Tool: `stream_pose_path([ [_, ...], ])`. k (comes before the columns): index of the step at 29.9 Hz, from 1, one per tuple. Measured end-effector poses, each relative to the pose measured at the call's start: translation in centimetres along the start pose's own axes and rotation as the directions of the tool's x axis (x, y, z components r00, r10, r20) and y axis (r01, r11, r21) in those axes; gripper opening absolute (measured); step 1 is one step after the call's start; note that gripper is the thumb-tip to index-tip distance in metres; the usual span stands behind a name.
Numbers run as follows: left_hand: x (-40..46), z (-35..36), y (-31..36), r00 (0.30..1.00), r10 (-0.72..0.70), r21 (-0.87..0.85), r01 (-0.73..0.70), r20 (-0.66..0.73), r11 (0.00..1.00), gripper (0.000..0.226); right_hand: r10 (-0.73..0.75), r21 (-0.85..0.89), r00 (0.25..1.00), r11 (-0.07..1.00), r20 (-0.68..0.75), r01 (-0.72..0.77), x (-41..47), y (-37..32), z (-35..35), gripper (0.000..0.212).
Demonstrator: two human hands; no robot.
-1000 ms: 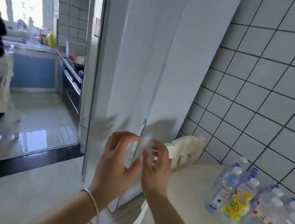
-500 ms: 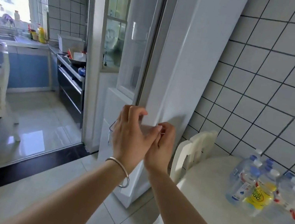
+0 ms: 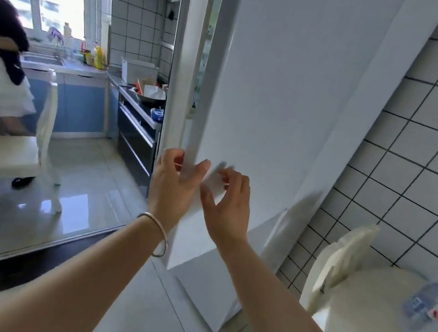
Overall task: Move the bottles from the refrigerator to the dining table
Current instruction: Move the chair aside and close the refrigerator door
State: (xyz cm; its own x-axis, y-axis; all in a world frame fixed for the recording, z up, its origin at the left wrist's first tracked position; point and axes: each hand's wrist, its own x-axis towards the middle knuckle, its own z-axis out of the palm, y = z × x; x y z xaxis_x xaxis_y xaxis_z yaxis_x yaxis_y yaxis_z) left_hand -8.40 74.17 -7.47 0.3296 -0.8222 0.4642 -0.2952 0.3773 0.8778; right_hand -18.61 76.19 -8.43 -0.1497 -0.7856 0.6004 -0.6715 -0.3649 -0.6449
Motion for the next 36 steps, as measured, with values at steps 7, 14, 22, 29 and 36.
stream_pose_path([
  [7,10.4,-1.5,-5.6,0.999,-0.040,0.047,0.040,0.014,0.998,0.026,-0.106,-0.087,0.994,0.991,-0.036,0.102,8.4,2.0,7.9,0.053],
  [14,21.3,0.8,-11.5,1.000,-0.007,0.004,0.007,0.010,1.000,0.014,-0.699,-0.493,0.714,0.630,-0.025,0.600,18.6,6.9,14.8,0.051],
  [22,32.1,5.2,-18.0,0.992,-0.010,-0.132,0.027,0.124,0.991,0.016,-0.790,-0.575,0.606,0.454,0.093,0.680,26.4,11.1,19.8,0.046],
  [29,40.8,11.4,-22.2,0.966,-0.008,-0.254,0.076,0.260,0.964,0.019,-0.721,-0.720,0.658,0.338,0.217,0.607,32.5,14.9,22.7,0.045],
  [36,48.1,17.4,-24.2,0.901,0.096,-0.291,0.034,0.422,0.956,0.021,-0.574,-0.850,0.786,0.274,0.230,0.449,37.5,17.6,24.8,0.044],
])
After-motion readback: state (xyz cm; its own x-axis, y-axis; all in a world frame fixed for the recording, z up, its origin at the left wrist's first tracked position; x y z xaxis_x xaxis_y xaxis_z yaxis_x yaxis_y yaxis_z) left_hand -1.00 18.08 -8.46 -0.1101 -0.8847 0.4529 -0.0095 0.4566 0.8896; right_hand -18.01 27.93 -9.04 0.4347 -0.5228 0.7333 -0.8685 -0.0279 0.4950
